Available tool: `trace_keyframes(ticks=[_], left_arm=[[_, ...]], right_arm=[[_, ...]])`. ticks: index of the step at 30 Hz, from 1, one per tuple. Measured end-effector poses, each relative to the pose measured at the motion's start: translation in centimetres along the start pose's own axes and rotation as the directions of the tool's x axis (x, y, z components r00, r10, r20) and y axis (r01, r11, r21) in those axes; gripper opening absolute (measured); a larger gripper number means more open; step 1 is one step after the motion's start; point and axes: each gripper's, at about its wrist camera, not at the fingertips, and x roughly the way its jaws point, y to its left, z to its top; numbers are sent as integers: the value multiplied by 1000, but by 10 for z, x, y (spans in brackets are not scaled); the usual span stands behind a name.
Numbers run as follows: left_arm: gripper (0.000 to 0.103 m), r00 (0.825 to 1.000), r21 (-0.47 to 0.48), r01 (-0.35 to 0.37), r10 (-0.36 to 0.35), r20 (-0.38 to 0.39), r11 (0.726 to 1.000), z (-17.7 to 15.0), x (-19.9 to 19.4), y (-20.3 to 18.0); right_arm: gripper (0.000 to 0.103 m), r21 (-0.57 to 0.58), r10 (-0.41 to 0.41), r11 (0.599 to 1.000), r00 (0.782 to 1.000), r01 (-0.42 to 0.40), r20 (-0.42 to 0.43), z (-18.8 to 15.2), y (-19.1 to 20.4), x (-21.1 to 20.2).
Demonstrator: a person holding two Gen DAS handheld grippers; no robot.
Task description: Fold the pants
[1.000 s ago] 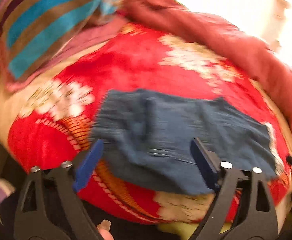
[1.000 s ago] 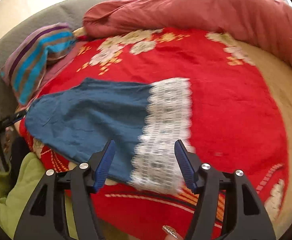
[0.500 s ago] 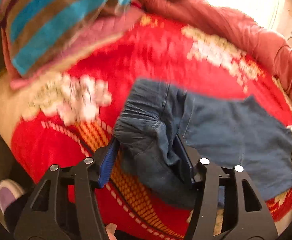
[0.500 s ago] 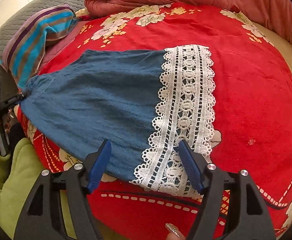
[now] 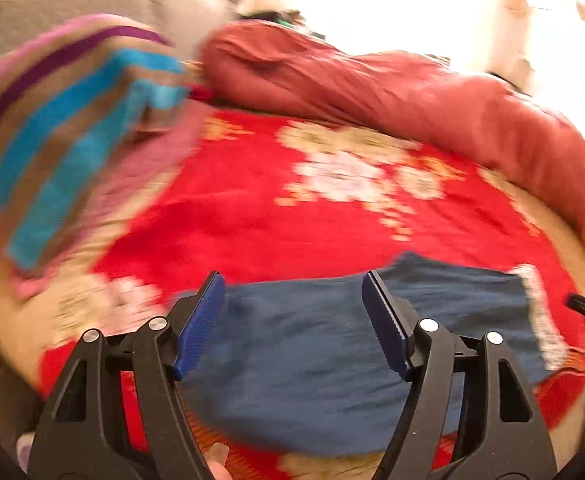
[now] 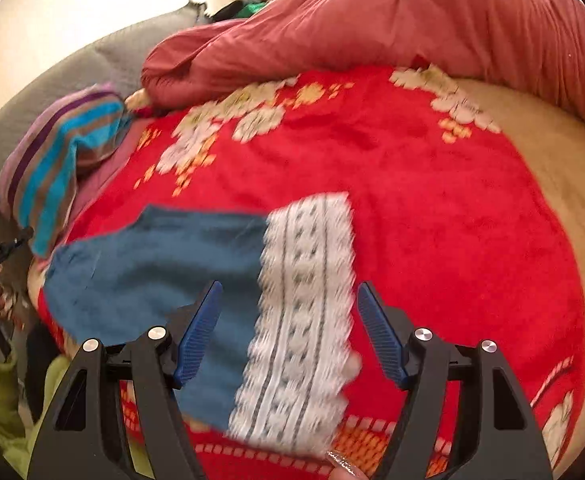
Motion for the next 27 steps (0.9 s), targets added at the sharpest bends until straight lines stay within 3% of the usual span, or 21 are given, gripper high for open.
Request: trace_keyframes(ticks=[3, 7, 15, 16, 17, 19, 21, 22, 23, 27], left_arm=[[63, 992, 42, 96, -92, -90, 994, 15, 45, -31], [63, 969, 71, 153, -135, -206, 986, 19, 102, -61], [63, 930, 73, 196, -162, -329, 978, 18, 185, -84], [59, 923, 63, 212, -178, -340, 975, 15, 187, -84], [36, 913, 51, 236, -204, -354, 970, 10, 190, -86], [3, 895, 53, 285, -246, -371, 957, 1, 190, -94], [2, 909, 71, 276, -237, -343, 958, 0, 182, -97], [2, 915, 71, 275, -238, -327, 959, 1, 178, -97], [2, 923, 62, 274, -244, -297, 960, 5, 173, -95], [1, 950, 100, 255, -230, -210, 962, 19, 160, -96]], right_arm=[[68, 38, 12, 999, 1000, -11, -6, 21, -15, 16], [68, 83, 21, 996, 998, -17, -57, 42, -32, 48], [68, 198, 134, 974, 982, -106, -134, 51, -57, 95], [68, 204, 140, 973, 981, -111, -135, 51, -58, 97], [68, 211, 146, 971, 980, -116, -136, 50, -60, 100], [67, 219, 171, 966, 976, -140, -132, 48, -62, 104], [50, 205, 194, 965, 972, -164, -133, 47, -61, 105], [32, 196, 213, 963, 968, -185, -133, 46, -59, 105], [24, 187, 223, 962, 967, -197, -127, 46, -58, 103], [14, 117, 190, 976, 981, -184, -36, 52, -50, 86]])
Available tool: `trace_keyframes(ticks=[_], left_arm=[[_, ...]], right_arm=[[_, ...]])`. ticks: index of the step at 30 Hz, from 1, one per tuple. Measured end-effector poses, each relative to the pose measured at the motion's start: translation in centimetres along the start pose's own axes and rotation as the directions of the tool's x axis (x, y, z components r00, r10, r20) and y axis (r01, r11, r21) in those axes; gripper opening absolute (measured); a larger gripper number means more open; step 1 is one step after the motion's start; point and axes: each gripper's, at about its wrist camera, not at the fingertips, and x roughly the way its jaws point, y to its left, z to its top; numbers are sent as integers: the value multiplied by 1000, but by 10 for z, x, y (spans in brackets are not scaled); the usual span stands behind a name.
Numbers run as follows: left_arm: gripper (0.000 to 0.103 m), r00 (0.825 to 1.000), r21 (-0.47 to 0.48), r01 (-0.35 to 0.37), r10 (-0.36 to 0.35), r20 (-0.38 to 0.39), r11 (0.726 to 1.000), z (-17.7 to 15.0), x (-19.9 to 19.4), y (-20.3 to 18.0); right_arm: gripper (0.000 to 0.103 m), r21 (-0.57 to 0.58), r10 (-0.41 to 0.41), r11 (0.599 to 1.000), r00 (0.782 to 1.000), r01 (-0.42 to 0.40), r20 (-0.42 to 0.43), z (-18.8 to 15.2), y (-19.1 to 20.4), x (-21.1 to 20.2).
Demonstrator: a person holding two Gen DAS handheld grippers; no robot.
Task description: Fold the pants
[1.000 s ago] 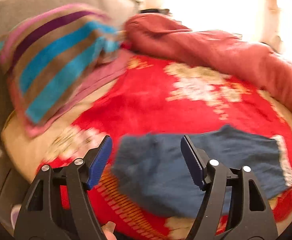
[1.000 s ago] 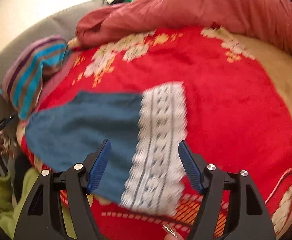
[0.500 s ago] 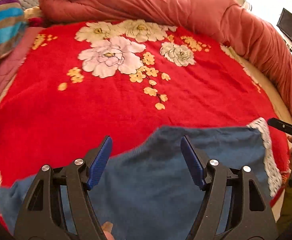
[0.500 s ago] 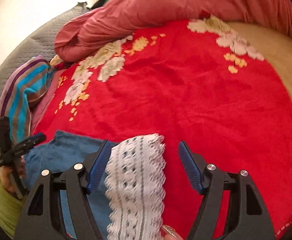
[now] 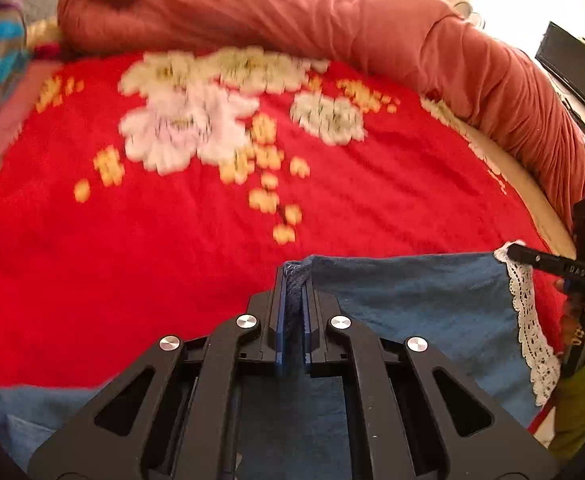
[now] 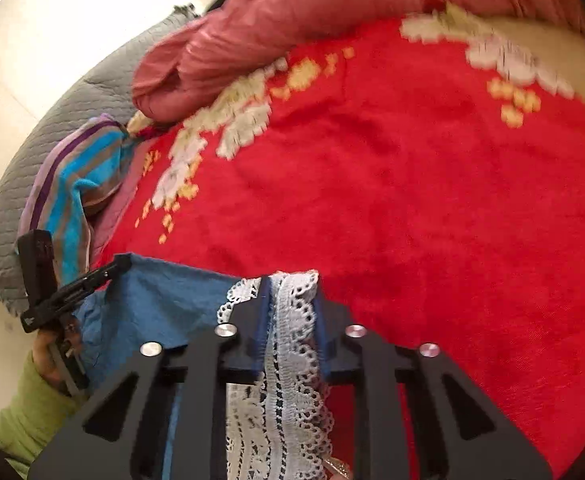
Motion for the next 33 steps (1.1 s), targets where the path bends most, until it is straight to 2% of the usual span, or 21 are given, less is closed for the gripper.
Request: trace_keyframes(ticks=[2, 4, 6, 9, 10, 12, 13, 14, 15, 18, 19, 20, 23, 26, 28, 30, 33], left_arm=[[1, 999, 22, -29, 29, -17, 999, 0, 7, -5], [2, 998, 22, -43, 45, -52, 999, -3, 20, -4], [7, 996, 15, -56, 57, -70, 998, -10, 33, 0], [9, 997, 2, -45, 45, -57, 999, -17, 34, 6], [11, 998, 1, -45, 45, -53, 999, -17, 32, 7], [21, 997, -1, -57, 57, -44, 998, -16, 27, 9], [27, 998, -15, -59, 59, -32, 998, -15, 21, 13], [29, 998, -31, -57, 56, -27, 998, -14, 18, 15], [29, 999, -62, -51, 50, -17, 997, -13, 10, 21], [30, 992, -93, -117, 120, 27, 989, -14, -19, 34], [35, 989, -96, -141, 145, 39, 985, -16, -28, 38], [43, 984, -109, -165, 172, 51, 980, -20, -40, 44], [55, 975, -152, -194, 207, 79, 969, -33, -68, 57], [62, 961, -149, -240, 256, 100, 959, -52, -90, 61], [63, 952, -141, -275, 290, 98, 951, -60, -96, 59], [63, 958, -144, -260, 274, 88, 955, -64, -97, 56], [63, 981, -81, -184, 189, 54, 980, -63, -80, 33]], right_arm=[[14, -57, -60, 997, 998, 61, 8, 0, 7, 3], [15, -126, -162, 979, 986, 158, -24, -4, 12, 17], [17, -153, -216, 966, 976, 207, -39, -9, 11, 26], [20, -141, -227, 965, 974, 221, -26, -11, 6, 26], [24, -133, -232, 965, 972, 227, -22, -11, 5, 25], [26, -129, -238, 964, 971, 233, -21, -11, 4, 24], [30, -132, -246, 961, 969, 242, -16, -10, 4, 23], [37, -139, -257, 957, 966, 253, -6, -10, 6, 21], [40, -150, -276, 950, 961, 275, 17, -10, 9, 15], [54, -160, -319, 931, 944, 328, 80, -13, 15, -6], [58, -159, -329, 927, 939, 341, 97, -16, 17, -14], [62, -158, -334, 924, 936, 348, 109, -18, 18, -20], [70, -176, -345, 913, 927, 368, 149, -33, 29, -41], [78, -227, -338, 901, 926, 370, 169, -48, 49, -54], [81, -290, -308, 891, 934, 350, 181, -57, 72, -56], [84, -343, -268, 886, 948, 312, 170, -63, 95, -48], [85, -431, -212, 870, 971, 240, 113, -67, 131, -18]])
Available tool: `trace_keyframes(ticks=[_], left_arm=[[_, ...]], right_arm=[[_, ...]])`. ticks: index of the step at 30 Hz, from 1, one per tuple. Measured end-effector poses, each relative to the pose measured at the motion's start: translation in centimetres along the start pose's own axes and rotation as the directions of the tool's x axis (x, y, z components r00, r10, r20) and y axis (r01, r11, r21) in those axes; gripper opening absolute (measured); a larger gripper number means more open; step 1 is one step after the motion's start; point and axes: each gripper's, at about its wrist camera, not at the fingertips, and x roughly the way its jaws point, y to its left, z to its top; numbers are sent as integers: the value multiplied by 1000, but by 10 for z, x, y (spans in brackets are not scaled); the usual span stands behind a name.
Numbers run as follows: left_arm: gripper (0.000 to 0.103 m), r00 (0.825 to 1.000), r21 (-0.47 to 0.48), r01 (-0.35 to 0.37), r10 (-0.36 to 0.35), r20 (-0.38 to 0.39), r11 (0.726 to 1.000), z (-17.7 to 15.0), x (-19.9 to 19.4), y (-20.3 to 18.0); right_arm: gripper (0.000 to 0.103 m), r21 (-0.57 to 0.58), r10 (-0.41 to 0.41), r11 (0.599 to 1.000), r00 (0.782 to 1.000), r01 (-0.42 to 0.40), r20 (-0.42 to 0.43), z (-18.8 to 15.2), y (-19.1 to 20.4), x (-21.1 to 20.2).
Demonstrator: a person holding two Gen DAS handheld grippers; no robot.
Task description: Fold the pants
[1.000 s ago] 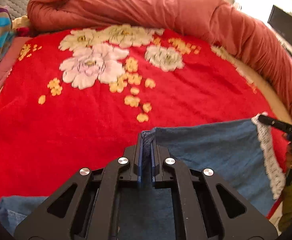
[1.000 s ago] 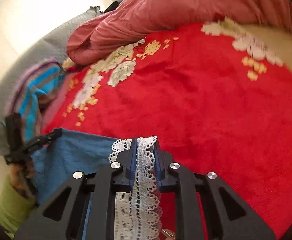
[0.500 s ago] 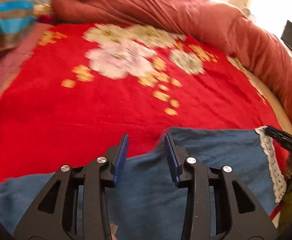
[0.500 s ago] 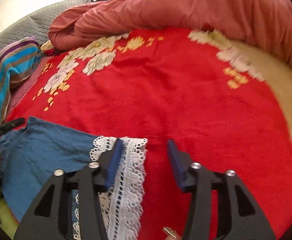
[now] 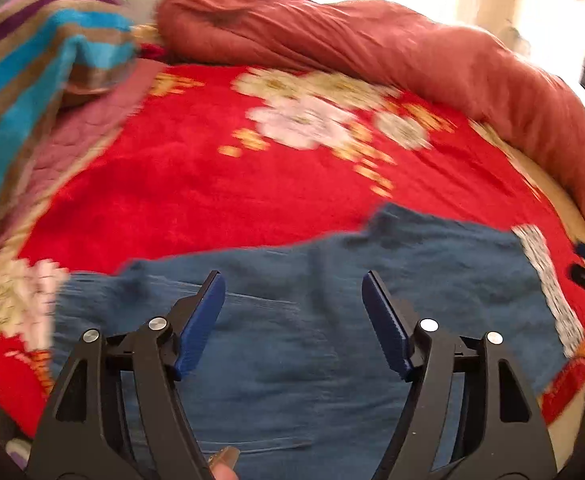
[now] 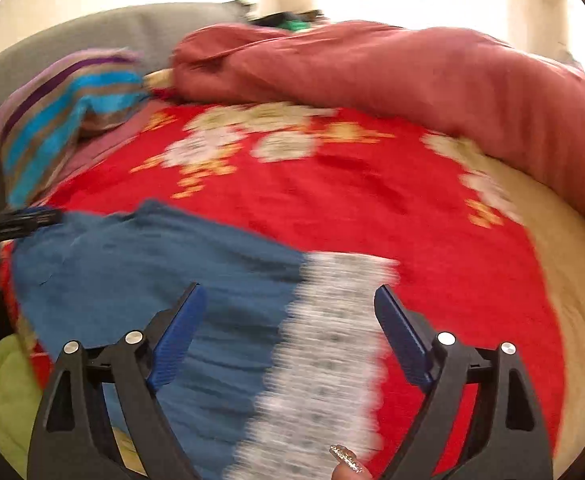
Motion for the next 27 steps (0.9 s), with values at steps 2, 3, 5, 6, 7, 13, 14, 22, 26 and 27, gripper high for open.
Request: trace_keyframes(ticks=[2, 3, 5, 6, 7, 13, 14, 22, 26, 27], left_arm=[[63, 997, 53, 54, -50, -58, 997, 0, 19, -17], [63, 995, 49, 44, -39, -93, 998, -2, 33, -19], [63, 988, 36, -56, 60, -142, 998, -7, 51, -9], [63, 986, 31, -78, 82, -142, 996, -10, 54, -2], [63, 987, 13, -84, 85, -134, 996, -13, 55, 7], [56, 996, -71, -4, -3, -93, 997, -21, 45, 36], [57, 996, -63, -7, 2, -87, 998, -22, 46, 35], [75, 999, -7, -7, 7, -38, 1000, -20, 13, 15], [85, 1000, 26, 3, -2, -12, 1000, -23, -9, -4], [87, 1000, 32, 6, -5, -10, 999, -24, -12, -7]], right_arm=[[90, -53, 9, 999, 999, -12, -47, 6, 21, 19], [90, -84, -5, 996, 997, -2, -80, 8, 30, 32], [91, -134, -80, 989, 985, 60, -153, 6, 35, 57], [91, -147, -136, 983, 974, 110, -183, 2, 33, 67], [91, -149, -181, 977, 960, 151, -212, -2, 28, 75], [95, 66, -68, 994, 971, 86, -230, -18, -15, 72], [95, 51, -84, 994, 969, 98, -233, -18, -13, 72], [96, 71, -96, 992, 984, 108, -152, -15, -5, 38], [97, 56, -83, 994, 991, 89, -105, -17, 3, 7], [97, 43, -79, 996, 992, 83, -94, -18, 8, 0]])
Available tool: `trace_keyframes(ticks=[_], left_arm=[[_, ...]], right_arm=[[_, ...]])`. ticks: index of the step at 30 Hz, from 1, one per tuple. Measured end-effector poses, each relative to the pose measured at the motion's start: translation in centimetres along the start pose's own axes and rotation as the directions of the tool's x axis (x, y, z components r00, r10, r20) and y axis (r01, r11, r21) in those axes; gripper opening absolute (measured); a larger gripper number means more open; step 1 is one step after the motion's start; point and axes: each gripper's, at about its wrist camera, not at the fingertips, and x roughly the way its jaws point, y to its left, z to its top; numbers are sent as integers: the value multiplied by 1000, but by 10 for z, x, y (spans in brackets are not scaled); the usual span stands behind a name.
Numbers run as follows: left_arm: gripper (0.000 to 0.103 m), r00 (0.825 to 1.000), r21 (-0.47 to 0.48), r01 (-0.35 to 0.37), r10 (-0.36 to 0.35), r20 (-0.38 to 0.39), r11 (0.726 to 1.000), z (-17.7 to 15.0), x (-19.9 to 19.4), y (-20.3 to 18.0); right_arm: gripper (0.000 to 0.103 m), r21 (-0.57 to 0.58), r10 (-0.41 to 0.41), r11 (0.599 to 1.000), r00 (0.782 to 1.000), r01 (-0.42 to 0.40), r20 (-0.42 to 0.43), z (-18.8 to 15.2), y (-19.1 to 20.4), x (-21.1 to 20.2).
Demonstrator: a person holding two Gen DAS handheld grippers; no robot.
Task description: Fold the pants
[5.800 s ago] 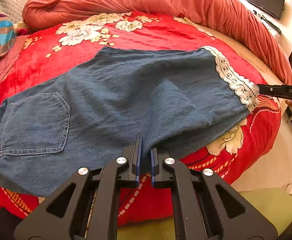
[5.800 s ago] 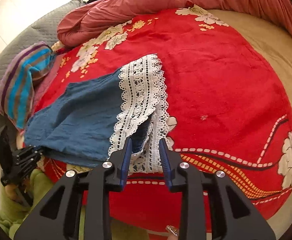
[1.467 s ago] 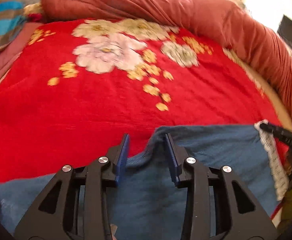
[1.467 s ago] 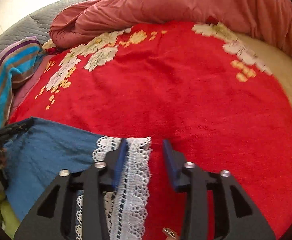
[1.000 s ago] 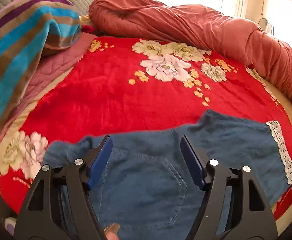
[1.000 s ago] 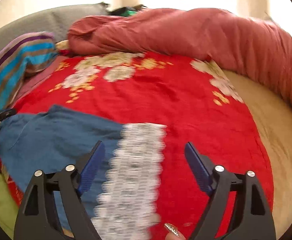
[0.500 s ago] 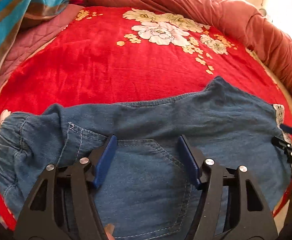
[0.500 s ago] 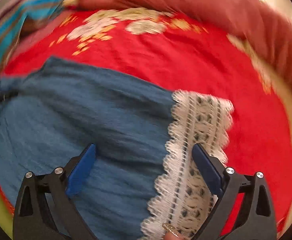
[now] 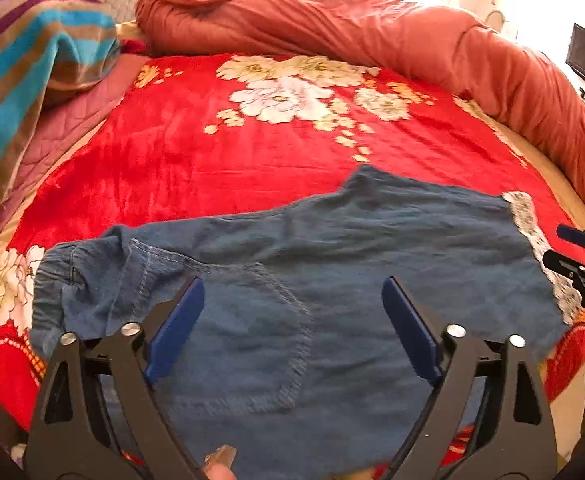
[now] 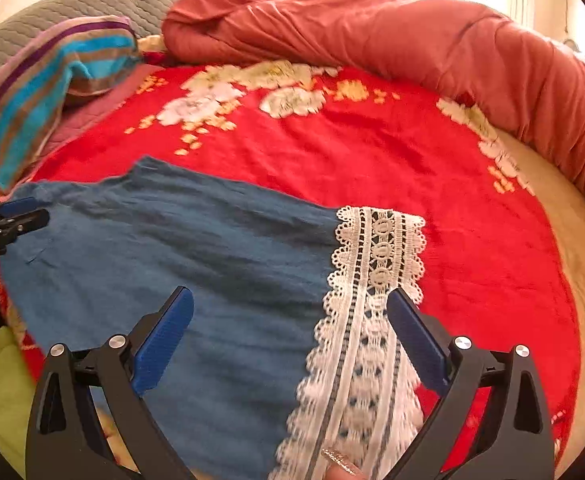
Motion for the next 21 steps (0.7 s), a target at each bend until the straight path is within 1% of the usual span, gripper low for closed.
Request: trace_keyframes(ticks=[2, 4, 8, 10, 12, 14, 16, 18, 19, 21], left_arm=[[91, 1000, 20, 7, -7, 2, 1000, -4, -6, -9], [92, 1000, 36, 5, -5, 1, 999, -9, -10, -17], [93, 1000, 75, -2, 3, -16, 997, -22, -14, -32], [93, 999, 92, -12, 16, -33, 996, -29, -12, -36], [93, 996, 115, -39, 49, -80, 993, -37, -5, -41], [93, 990, 127, -58, 73, -121, 990, -44, 2, -40], [93, 985, 128, -65, 84, -154, 990, -50, 7, -38], [93, 982, 118, -55, 75, -173, 992, -55, 10, -34], [93, 983, 112, -47, 66, -172, 993, -56, 9, -33], [93, 985, 99, -33, 49, -166, 995, -57, 7, -31]], right_arm=[[97, -20, 9, 1000, 1000, -9, 15, -3, 7, -12], [97, -37, 26, 999, 999, -25, 23, -7, 14, -20], [97, -56, 68, 996, 998, -68, 11, -17, 31, -24], [97, -72, 87, 994, 996, -87, -6, -22, 42, -20], [97, -73, 88, 993, 995, -91, -38, -26, 47, -14], [97, -70, 77, 994, 993, -83, -90, -31, 49, -5], [97, -60, 37, 997, 990, -45, -139, -39, 45, 3], [97, -7, 15, 1000, 982, -17, -186, -48, 32, 12], [97, 22, 33, 999, 982, -29, -185, -52, 26, 13], [97, 26, 45, 999, 985, -41, -168, -56, 24, 10]])
